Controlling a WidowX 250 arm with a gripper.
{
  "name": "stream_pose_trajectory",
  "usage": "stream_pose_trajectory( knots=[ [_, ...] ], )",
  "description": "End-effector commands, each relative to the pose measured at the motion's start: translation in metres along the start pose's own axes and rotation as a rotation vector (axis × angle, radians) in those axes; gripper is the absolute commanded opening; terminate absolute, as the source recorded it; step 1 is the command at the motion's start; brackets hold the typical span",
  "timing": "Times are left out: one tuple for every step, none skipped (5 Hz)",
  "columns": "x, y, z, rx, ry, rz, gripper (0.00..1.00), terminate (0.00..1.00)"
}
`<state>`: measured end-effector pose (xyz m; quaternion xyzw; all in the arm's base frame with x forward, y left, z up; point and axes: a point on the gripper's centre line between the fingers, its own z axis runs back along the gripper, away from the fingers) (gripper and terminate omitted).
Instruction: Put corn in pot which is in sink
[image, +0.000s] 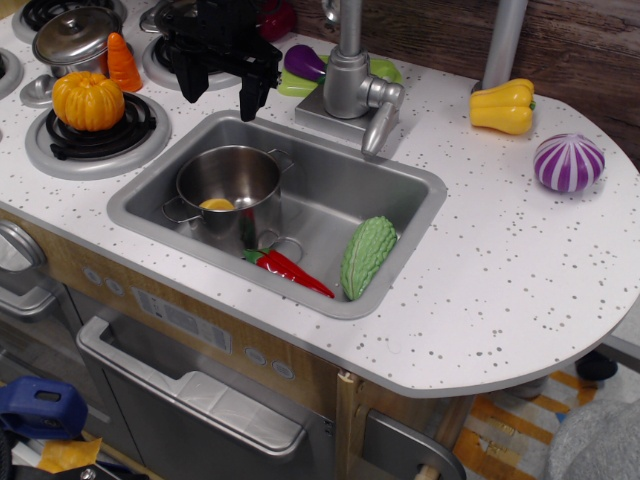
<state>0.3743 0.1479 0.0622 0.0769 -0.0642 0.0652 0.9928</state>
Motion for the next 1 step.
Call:
stream_pose_trajectory(
  knots=[
    [0.0088,0.0065,0.0165,0.013,-0.051,0.009,1.0,1.0]
  ],
)
